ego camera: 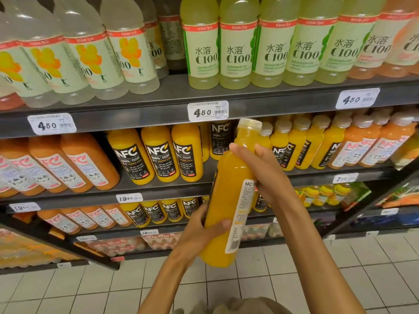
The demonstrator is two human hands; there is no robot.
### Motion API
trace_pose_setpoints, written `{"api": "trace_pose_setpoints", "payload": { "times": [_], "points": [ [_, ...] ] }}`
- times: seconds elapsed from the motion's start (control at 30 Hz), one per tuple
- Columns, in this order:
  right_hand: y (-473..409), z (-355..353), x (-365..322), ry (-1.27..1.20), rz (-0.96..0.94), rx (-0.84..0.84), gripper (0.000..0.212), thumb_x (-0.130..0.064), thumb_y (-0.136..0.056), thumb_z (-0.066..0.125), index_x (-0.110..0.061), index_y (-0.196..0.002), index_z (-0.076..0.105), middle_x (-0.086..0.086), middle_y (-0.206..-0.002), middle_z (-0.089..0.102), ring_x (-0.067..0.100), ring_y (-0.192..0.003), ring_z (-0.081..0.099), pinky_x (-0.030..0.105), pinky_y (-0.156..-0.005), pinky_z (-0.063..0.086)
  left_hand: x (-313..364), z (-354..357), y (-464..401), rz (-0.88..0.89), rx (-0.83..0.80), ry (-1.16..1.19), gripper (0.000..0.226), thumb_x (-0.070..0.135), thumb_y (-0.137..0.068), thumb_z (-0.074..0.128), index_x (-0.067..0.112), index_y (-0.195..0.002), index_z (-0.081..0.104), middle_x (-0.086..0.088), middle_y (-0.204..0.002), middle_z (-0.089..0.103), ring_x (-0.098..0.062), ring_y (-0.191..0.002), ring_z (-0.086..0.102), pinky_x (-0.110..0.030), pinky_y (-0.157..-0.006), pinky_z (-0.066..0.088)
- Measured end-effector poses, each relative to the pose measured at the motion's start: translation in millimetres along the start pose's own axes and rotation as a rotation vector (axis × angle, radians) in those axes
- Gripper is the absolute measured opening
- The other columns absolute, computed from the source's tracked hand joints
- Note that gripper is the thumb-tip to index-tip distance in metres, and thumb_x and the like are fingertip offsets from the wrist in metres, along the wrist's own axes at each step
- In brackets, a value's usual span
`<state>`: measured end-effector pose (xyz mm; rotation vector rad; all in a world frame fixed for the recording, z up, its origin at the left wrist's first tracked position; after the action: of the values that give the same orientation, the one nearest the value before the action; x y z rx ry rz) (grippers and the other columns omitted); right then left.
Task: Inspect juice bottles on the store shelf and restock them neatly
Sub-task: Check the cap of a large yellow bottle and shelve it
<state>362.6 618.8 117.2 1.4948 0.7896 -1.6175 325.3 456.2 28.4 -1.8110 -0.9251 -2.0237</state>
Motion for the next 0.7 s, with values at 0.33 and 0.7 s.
{"api": "trace_pose_setpoints", "payload": {
  "times": [0.33, 0.7],
  "points": [
    [32, 11, -28, 0.272, -0.434, -0.204, 0.035, -0.013, -0.07, 0.076, -0.023, -0.1, 0.064, -0.014, -0.099, 0.069, 0.006, -0.097, 0.064, 0.021, -0.082, 0.052, 14, 4, -29, 0.264, 0.113, -0.272, 0.08, 0.024, -0.062, 0.087, 0.043, -0.123, 0.039, 0.032, -0.108, 0.055, 0.022, -0.101, 0.049, 0.003, -0.071, 0.041],
    [35, -1, -44, 0.193, -0.51, -0.412, 0.031, -0.019, -0.07, 0.076, -0.026, -0.098, 0.065, -0.003, -0.104, 0.07, 0.02, -0.104, 0.064, 0.034, -0.088, 0.052, 23, 2, -22, 0.395, 0.124, -0.285, 0.071, 0.018, -0.059, 0.087, 0.04, -0.114, 0.048, 0.041, -0.103, 0.056, 0.019, -0.1, 0.052, 0.003, -0.069, 0.042]
  ]
}}
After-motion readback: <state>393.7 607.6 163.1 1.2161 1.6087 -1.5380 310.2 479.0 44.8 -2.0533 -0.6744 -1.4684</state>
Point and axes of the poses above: each hand's wrist, its own y-axis away from the middle knuckle, its own z-axis out of the palm, x = y × z, the point moved 2 cm from there along -y, towards the middle knuckle
